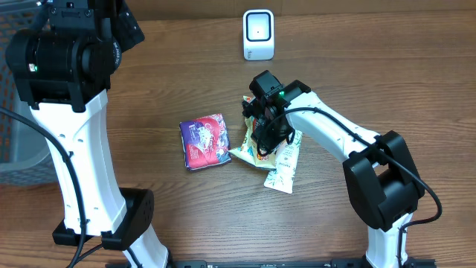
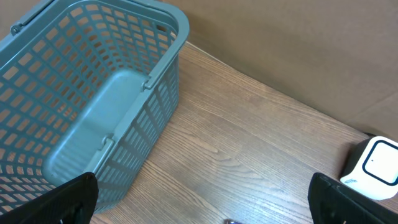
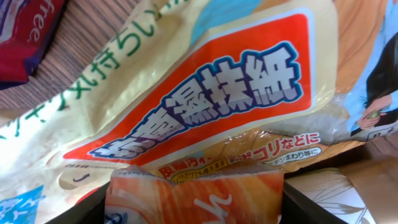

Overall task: Scan the item barcode
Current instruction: 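Reach right gripper down to the pile and grasp the orange pack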

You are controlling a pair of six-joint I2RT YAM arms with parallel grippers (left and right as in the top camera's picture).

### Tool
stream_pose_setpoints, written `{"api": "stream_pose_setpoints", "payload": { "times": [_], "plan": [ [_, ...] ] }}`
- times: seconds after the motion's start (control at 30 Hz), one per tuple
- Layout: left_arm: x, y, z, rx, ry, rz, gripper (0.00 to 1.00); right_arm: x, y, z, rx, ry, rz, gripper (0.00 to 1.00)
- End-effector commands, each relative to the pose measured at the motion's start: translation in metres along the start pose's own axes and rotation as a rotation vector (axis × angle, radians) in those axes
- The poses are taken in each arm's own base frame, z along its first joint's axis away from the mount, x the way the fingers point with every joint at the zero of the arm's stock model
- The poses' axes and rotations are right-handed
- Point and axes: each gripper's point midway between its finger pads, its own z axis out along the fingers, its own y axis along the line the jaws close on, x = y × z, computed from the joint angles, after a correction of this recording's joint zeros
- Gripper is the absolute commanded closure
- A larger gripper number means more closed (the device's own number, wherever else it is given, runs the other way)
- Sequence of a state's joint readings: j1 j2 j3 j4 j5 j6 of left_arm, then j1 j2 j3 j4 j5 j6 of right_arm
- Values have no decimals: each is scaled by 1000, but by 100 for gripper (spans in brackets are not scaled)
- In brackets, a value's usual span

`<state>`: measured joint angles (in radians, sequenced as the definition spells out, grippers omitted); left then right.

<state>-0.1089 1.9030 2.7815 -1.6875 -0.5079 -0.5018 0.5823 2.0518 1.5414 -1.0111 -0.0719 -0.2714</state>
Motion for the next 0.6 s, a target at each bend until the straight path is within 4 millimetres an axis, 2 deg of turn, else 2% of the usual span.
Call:
{"api": "stream_pose_setpoints", "payload": {
  "times": [0.0, 0.2, 0.27, 0.4, 0.57],
  "plan": [
    [1, 0, 3, -2, 9, 2, 0, -9, -5, -3, 8, -24, 59, 35],
    [2, -2, 3, 4, 12, 2, 0, -10, -3, -5, -1, -27, 168, 35],
    [2, -2, 3, 4, 13, 2, 0, -12, 3, -9, -36, -27, 182, 35],
    [2, -2, 4, 4, 14, 2, 0, -24, 16, -27, -115, -50, 227, 35],
    [7, -7, 6, 24, 38, 9, 0, -39, 18, -55, -136, -75, 406, 36]
  ]
}}
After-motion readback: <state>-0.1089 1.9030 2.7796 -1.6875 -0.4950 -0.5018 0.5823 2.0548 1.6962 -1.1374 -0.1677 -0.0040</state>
